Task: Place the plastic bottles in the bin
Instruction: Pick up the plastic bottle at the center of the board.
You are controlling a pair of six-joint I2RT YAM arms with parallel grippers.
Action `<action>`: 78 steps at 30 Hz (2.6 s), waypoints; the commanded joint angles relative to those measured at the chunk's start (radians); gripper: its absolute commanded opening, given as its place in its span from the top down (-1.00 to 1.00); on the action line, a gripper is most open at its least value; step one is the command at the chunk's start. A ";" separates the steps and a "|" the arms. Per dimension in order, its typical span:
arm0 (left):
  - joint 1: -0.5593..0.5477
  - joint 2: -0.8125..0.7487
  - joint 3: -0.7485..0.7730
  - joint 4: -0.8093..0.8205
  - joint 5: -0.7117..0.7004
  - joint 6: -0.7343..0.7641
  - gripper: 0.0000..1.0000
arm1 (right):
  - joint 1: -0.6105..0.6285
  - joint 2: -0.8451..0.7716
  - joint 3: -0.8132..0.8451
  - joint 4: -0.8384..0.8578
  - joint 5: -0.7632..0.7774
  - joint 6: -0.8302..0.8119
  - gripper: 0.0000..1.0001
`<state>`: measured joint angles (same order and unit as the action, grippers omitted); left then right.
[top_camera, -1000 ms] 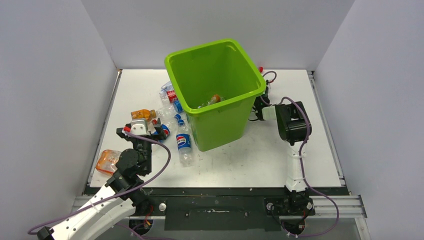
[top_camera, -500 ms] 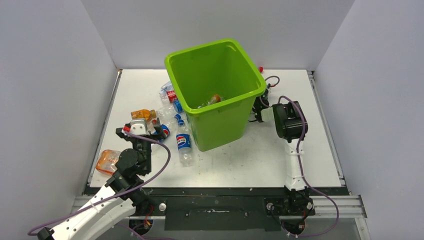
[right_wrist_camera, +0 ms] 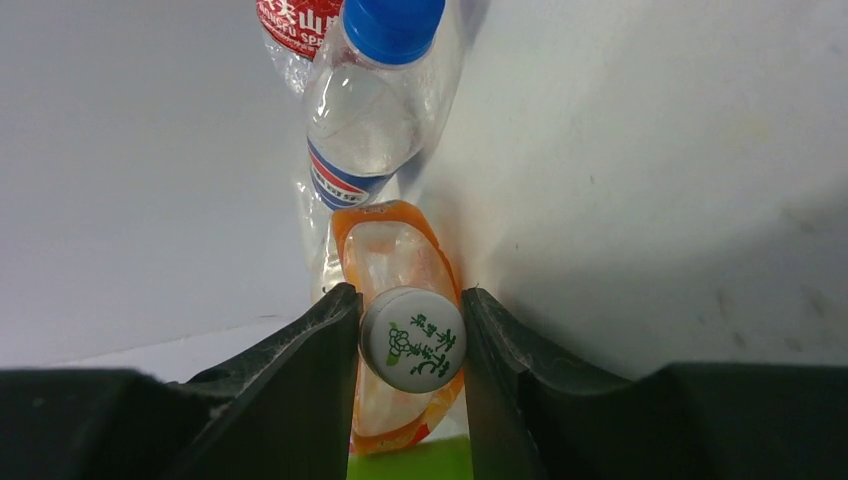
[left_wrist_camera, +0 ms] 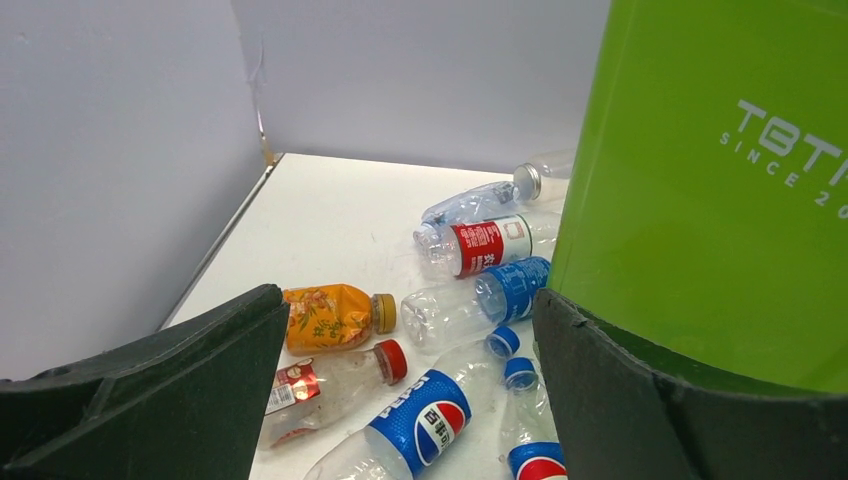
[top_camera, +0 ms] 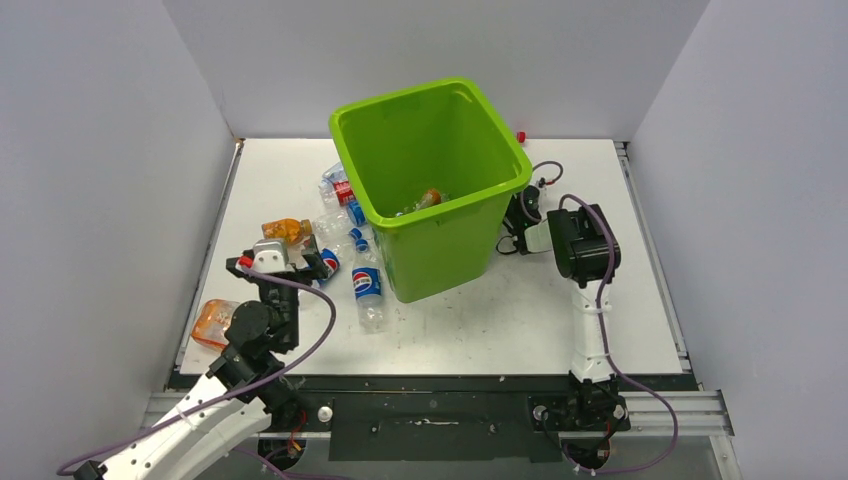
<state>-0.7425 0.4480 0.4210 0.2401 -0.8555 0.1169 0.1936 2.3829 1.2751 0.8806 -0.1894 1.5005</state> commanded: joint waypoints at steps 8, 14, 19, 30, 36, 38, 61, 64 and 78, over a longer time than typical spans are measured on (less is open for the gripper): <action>0.010 -0.107 0.044 -0.012 0.053 -0.052 -0.81 | -0.079 -0.449 -0.270 -0.176 0.081 -0.166 0.89; 0.011 -0.164 0.048 -0.018 0.066 -0.082 -0.81 | -0.133 -0.735 -0.393 -0.374 0.129 -0.259 0.89; 0.012 -0.195 0.058 -0.019 0.065 -0.097 -0.81 | -0.163 -1.021 -0.418 -0.620 0.248 -0.377 0.89; 0.012 -0.137 0.230 -0.020 0.068 -0.111 -0.81 | -0.163 -1.460 -0.219 -1.050 0.533 -0.610 0.90; 0.013 -0.024 0.437 -0.107 0.300 -0.095 -0.83 | -0.161 -1.607 -0.056 -1.223 0.472 -0.722 0.90; 0.012 0.034 0.540 -0.170 0.430 -0.083 -0.85 | -0.162 -1.628 0.025 -1.302 0.384 -0.774 0.89; 0.011 0.425 1.058 -0.334 1.724 -0.450 -0.92 | 0.001 -1.965 -0.026 -1.006 -0.803 -0.663 0.89; 0.011 0.508 1.133 -0.415 1.762 -0.466 -0.93 | 0.014 -1.962 -0.045 -0.958 -0.818 -0.659 0.89; -0.166 0.655 1.281 -0.666 1.647 -0.285 -0.92 | 0.024 -1.787 0.020 -0.708 -0.843 -0.620 0.89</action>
<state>-0.8818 1.1328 1.6680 -0.3977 0.8291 -0.2352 0.2111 0.5098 1.2362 0.0486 -1.0214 0.8711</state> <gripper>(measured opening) 0.963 0.368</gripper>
